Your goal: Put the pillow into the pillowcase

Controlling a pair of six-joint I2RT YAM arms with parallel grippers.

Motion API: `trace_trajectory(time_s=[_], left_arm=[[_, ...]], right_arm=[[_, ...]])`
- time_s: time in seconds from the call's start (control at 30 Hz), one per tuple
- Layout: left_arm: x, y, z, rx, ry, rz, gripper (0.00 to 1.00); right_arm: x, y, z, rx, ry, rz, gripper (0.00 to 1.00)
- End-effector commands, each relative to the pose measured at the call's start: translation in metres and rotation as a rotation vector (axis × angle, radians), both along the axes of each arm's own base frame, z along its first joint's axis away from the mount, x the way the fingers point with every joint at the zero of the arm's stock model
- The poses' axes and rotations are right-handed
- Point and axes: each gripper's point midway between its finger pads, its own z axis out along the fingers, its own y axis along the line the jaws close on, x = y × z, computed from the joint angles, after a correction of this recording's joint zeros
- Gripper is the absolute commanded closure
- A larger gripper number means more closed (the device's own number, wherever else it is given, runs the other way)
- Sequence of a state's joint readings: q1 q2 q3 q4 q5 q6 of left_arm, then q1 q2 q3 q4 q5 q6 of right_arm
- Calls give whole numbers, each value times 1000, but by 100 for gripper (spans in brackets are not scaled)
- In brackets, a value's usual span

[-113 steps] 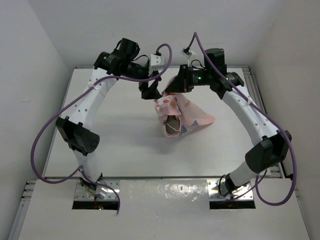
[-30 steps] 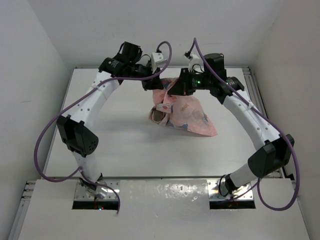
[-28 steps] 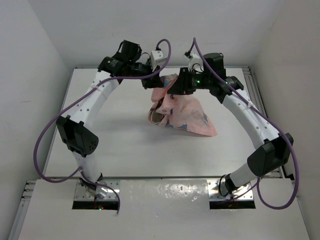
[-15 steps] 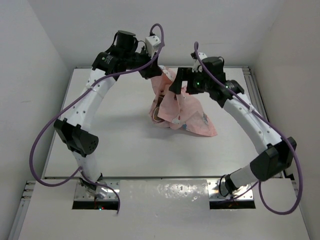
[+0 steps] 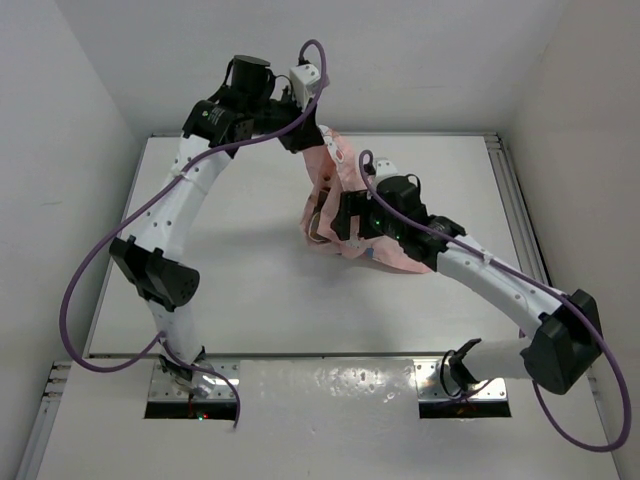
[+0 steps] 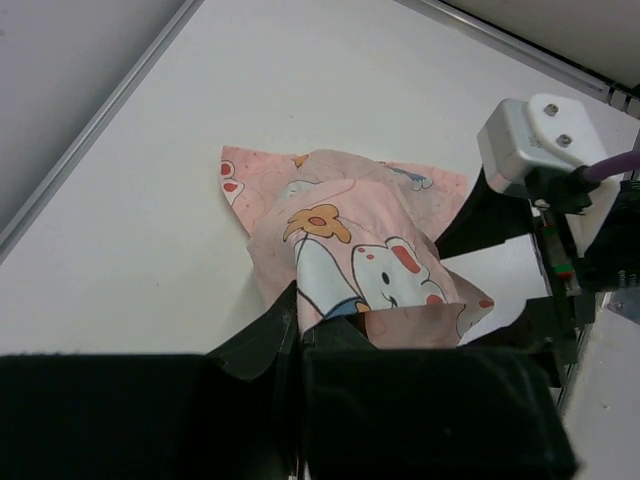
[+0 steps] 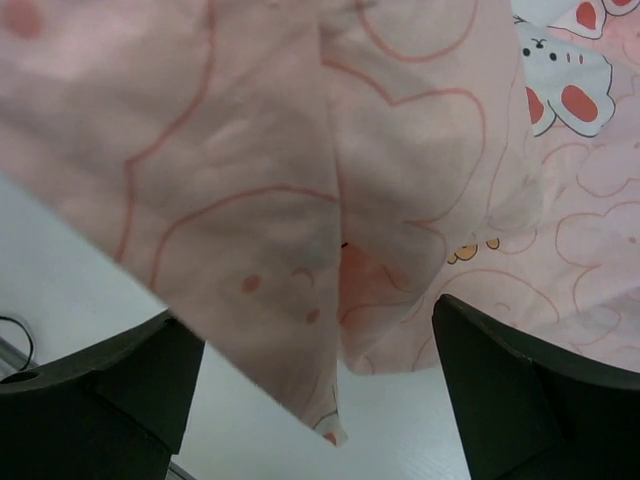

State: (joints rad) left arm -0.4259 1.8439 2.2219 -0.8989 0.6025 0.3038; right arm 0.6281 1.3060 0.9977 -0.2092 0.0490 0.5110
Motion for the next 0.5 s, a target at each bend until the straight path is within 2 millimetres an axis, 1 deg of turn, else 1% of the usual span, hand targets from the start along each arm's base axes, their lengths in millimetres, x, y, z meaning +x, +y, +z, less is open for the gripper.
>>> trace_trajectory(time_s=[0.0,0.03,0.07,0.13,0.17,0.2,0.23,0.27,0.3,0.33,0.37,0.4,0.43,0.47], left_arm=[[-1,-8,38,-72,-98,-24,100],[-2,-8,38,-73,-97,-27,100],[-2,-9,39,-74,-99,-27,100],[-1,-8,39,-73,-102,-23,100],[-1,-8,42,-73,-111,-20,100],[0,-6,42,-69,-115,-10,100],[6,0,44,-53,-128,43,100],[12,5,47,-44,-142,82,100],[17,12,50,-26,-162,131,100],[32,29,52,20,-200,241,100],[39,39,62,44,-252,294,100],[46,50,69,71,-290,356,100],[58,72,76,123,-336,473,100],[58,84,100,137,-415,519,100]], right_arm=[[20,5,15,64,-62,-100,10],[21,9,13,74,-61,-94,16],[25,15,18,99,-85,-89,21],[27,22,13,107,-84,-82,37],[28,23,11,123,-69,-86,57],[28,25,7,128,-53,-92,70],[27,26,4,131,-31,-99,82],[26,21,-1,114,-13,-111,100],[25,18,0,110,-9,-122,100],[24,15,3,94,-18,-118,100],[27,3,18,97,-52,-141,100],[31,-9,29,73,-88,-177,100],[37,-23,54,36,-145,-193,100],[43,-48,83,30,-211,-249,100]])
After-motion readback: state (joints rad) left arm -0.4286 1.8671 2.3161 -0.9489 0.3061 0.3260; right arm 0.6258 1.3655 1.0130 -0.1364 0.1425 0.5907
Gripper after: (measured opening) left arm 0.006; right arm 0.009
